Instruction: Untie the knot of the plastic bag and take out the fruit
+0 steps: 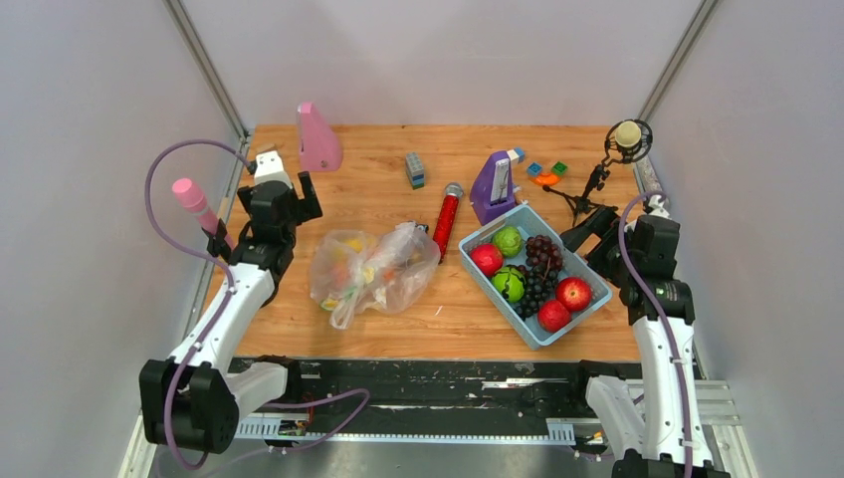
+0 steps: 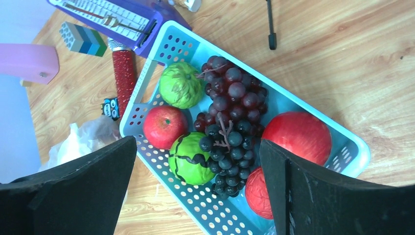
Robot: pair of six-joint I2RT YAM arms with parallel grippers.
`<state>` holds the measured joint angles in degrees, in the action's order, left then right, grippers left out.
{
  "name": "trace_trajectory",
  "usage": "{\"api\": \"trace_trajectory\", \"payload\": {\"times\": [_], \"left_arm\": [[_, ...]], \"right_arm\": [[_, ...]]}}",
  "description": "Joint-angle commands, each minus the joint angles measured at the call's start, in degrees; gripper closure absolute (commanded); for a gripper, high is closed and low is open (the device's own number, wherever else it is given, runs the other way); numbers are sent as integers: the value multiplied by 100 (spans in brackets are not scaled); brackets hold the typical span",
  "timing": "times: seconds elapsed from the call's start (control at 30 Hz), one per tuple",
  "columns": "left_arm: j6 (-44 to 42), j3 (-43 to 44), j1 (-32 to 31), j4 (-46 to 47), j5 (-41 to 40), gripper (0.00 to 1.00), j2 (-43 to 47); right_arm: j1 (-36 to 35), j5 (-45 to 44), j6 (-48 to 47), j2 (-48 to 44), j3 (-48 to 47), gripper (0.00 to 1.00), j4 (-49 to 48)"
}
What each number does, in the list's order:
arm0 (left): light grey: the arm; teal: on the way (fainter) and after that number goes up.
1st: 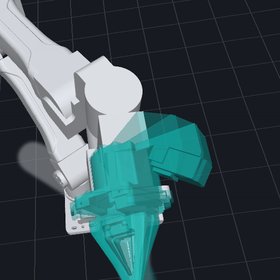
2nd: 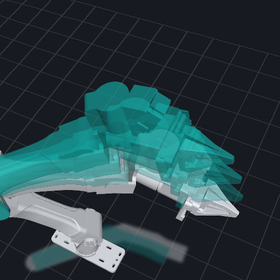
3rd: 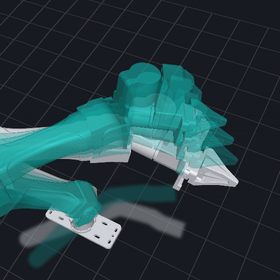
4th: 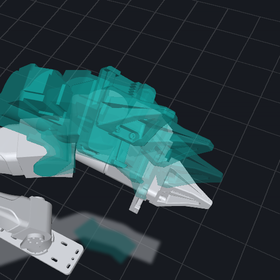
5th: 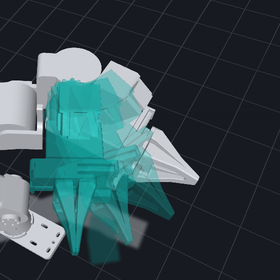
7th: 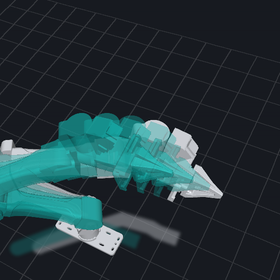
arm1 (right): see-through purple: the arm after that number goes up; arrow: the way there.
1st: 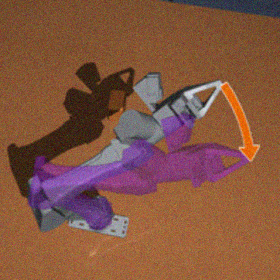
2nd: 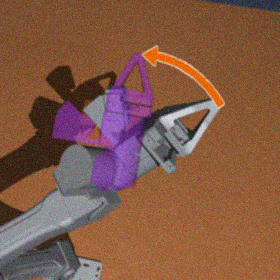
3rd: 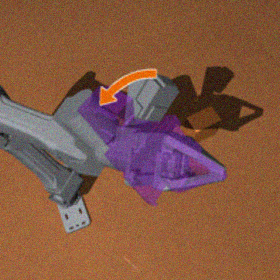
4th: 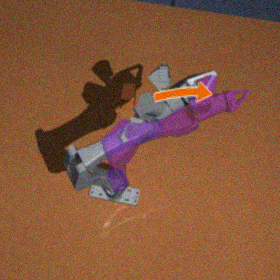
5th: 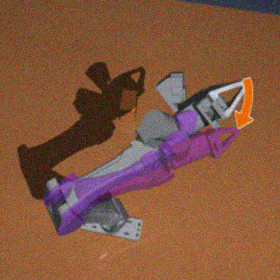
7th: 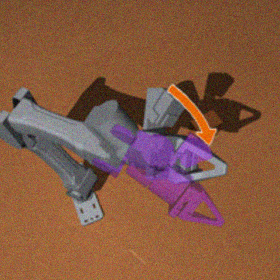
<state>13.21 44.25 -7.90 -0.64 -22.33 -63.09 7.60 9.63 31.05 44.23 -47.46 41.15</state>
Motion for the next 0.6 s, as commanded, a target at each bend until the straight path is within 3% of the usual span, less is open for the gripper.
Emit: {"api": "trace_trajectory", "payload": {"times": [0.0,0.2,0.37,0.43,0.57], "left_arm": [[718,722,-10,-1644,677,0,283],[967,1413,-11,-2700,1678,0,241],[1199,1452,-21,-3028,2922,0,439],[1291,1369,-111,-3104,3121,0,513],[1410,1254,-700,-3330,2770,0,630]], "right_arm": [[23,449,-245,-45,-341,0,60],[23,625,-235,-53,-294,0,116],[17,871,-189,200,-257,0,191],[14,916,-136,284,-248,1,244],[-31,974,29,191,-182,3,269]]}}
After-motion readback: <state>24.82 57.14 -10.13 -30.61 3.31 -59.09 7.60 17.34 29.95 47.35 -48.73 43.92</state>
